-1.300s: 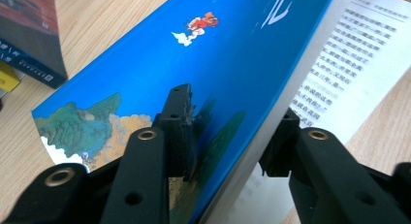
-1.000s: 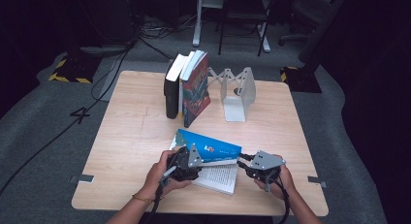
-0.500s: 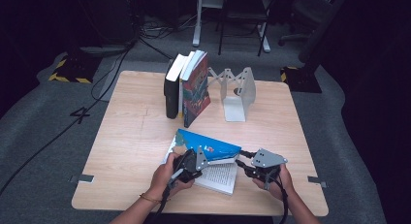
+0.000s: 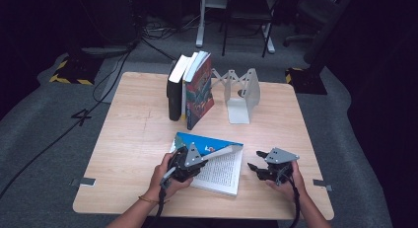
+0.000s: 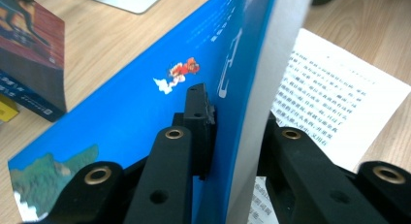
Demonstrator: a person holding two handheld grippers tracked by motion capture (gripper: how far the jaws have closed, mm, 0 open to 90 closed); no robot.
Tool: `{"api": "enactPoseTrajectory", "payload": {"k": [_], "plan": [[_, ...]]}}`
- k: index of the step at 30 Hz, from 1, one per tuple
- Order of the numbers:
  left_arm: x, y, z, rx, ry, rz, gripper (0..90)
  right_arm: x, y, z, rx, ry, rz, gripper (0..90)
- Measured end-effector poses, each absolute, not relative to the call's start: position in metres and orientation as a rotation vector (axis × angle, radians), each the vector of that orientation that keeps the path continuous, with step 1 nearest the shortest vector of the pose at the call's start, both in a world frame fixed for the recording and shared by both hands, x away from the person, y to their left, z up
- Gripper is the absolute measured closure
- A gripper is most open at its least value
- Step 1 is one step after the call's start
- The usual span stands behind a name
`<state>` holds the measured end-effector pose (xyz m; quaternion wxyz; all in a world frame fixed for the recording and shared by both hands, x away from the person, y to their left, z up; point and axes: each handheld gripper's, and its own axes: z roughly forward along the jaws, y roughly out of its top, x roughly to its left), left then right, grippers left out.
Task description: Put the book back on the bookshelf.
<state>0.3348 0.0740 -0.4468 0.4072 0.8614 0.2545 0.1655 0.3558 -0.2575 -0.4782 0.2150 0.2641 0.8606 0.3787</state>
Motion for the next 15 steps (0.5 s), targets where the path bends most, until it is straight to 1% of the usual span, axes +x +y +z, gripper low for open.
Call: {"api": "enactPoseTrajectory", "payload": {"k": [3, 9, 15], "plan": [[0.337, 0.079, -0.445, 2.159, 0.663, 0.366, 78.9, 0.359, -0.253, -0.485, 0.725, 2.420, 1.034, 42.8], [0.334, 0.083, -0.442, 2.167, 0.655, 0.368, 79.0, 0.362, -0.239, -0.496, 0.682, 2.496, 0.995, 42.9], [0.333, 0.086, -0.440, 2.157, 0.659, 0.363, 78.9, 0.366, -0.233, -0.499, 0.714, 2.502, 1.045, 41.2]]}}
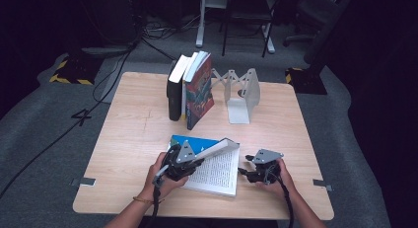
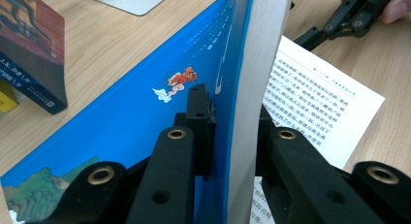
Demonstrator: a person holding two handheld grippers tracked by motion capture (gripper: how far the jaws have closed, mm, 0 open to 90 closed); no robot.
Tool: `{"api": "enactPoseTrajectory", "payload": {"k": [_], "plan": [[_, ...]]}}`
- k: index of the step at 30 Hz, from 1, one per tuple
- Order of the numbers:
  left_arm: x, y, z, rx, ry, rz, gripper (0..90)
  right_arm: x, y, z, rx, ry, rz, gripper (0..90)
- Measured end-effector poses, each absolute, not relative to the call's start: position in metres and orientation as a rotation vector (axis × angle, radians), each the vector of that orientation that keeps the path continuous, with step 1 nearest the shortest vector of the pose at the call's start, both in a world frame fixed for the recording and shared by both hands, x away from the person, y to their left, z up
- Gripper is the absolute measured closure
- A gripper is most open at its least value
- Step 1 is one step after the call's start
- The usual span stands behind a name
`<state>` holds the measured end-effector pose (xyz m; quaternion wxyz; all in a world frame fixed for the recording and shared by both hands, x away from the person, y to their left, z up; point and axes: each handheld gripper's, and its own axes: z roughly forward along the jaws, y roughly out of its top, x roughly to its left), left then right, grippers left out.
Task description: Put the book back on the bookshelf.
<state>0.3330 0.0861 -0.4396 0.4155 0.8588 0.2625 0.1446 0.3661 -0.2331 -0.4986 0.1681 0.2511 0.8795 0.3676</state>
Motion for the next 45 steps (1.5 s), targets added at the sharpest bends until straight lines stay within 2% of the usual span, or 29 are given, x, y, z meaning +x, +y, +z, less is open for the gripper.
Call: {"api": "enactPoseTrajectory", "payload": {"k": [3, 5, 9, 13, 18, 26, 28, 38, 43, 45], "plan": [[0.333, 0.087, -0.439, 2.172, 0.647, 0.350, 78.8, 0.368, -0.234, -0.500, 0.733, 2.507, 1.067, 39.7], [0.332, 0.087, -0.437, 2.181, 0.634, 0.346, 78.8, 0.369, -0.233, -0.499, 0.735, 2.484, 1.036, 42.8], [0.327, 0.092, -0.431, 2.124, 0.633, 0.348, 78.9, 0.371, -0.233, -0.499, 0.764, 2.478, 1.040, 39.7], [0.327, 0.097, -0.427, 2.104, 0.634, 0.323, 78.9, 0.366, -0.223, -0.499, 0.678, 2.501, 1.094, 41.2], [0.328, 0.094, -0.425, 2.199, 0.640, 0.279, 76.6, 0.362, -0.228, -0.495, 0.634, 2.499, 1.174, 43.0], [0.317, 0.087, -0.415, 2.328, 0.630, 0.379, 77.4, 0.356, -0.227, -0.484, 0.687, 2.453, 1.337, 52.7], [0.316, 0.088, -0.413, 2.321, 0.638, 0.377, 77.6, 0.355, -0.226, -0.477, 0.706, 2.424, 1.389, 56.8], [0.315, 0.116, -0.414, 2.187, 0.638, 0.303, 75.1, 0.352, -0.215, -0.450, 0.620, 2.400, 1.470, 56.9], [0.313, 0.120, -0.413, 2.151, 0.594, 0.317, 76.0, 0.349, -0.204, -0.433, 0.555, 2.374, 1.528, 56.9], [0.315, 0.121, -0.411, 2.132, 0.584, 0.266, 76.7, 0.345, -0.203, -0.428, 0.526, 2.343, 1.527, 56.9]]}}
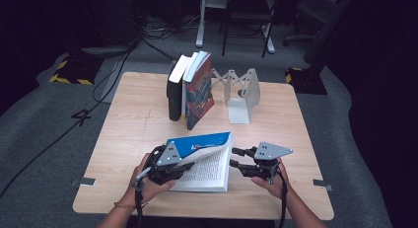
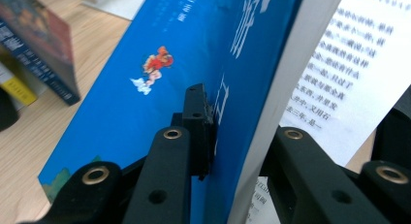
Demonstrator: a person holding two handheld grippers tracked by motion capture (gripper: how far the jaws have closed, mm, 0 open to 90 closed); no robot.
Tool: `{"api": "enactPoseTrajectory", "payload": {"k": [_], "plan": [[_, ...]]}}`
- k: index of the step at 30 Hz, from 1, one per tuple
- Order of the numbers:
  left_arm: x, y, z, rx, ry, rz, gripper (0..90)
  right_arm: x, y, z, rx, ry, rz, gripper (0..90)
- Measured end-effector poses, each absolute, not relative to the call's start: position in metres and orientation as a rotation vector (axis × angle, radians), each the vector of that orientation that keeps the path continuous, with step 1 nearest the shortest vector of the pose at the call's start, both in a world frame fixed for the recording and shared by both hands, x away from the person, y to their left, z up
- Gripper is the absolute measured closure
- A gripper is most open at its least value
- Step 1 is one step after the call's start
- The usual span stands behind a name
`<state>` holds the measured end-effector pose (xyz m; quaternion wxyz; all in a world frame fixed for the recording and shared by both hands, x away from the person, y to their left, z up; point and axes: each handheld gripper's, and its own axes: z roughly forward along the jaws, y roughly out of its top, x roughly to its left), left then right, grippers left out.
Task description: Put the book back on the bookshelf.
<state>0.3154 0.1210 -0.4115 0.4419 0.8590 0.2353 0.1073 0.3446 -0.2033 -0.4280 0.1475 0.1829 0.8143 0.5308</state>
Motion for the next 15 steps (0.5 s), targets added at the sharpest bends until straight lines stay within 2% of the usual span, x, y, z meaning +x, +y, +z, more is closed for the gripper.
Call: {"api": "enactPoseTrajectory", "payload": {"k": [15], "plan": [[0.331, 0.067, -0.405, 2.009, 0.402, 0.161, 79.3, 0.338, -0.259, -0.394, 0.604, 2.137, 1.597, 56.9]]}}
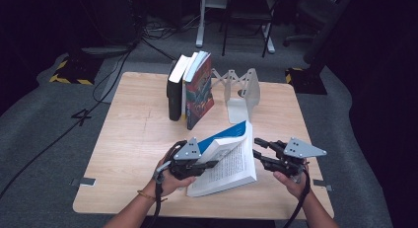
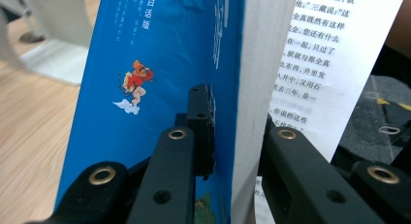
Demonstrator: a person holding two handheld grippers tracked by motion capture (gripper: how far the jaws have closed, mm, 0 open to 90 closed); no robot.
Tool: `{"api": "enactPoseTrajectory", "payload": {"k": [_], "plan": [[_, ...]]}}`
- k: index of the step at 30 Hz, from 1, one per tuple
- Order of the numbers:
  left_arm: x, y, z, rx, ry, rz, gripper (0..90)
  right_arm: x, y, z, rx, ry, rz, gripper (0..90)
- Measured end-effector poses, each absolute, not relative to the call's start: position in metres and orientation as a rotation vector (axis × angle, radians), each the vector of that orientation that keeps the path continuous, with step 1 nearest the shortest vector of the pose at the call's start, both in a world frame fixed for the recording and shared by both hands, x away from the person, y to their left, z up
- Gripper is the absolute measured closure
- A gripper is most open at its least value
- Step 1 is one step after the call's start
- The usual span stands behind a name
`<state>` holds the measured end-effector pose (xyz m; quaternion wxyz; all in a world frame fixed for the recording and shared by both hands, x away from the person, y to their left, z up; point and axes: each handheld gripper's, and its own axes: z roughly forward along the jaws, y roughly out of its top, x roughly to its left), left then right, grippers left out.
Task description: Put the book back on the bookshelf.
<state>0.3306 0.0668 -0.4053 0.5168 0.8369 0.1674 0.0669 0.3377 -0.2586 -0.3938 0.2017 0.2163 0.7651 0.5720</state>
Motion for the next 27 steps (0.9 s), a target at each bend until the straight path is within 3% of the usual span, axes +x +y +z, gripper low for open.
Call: {"api": "enactPoseTrajectory", "payload": {"k": [9, 16, 22, 27], "plan": [[0.338, 0.053, -0.403, 1.958, 0.328, 0.194, 79.7, 0.342, -0.257, -0.360, 0.576, 2.074, 1.571, 56.9], [0.347, 0.056, -0.412, 1.903, 0.331, 0.255, 79.8, 0.355, -0.249, -0.358, 0.611, 2.070, 1.612, 56.8], [0.342, 0.068, -0.415, 1.885, 0.370, 0.279, 79.4, 0.351, -0.241, -0.367, 0.604, 2.069, 1.625, 44.6], [0.337, 0.074, -0.414, 1.913, 0.381, 0.336, 78.0, 0.341, -0.234, -0.375, 0.576, 2.070, 1.607, 40.0]]}}
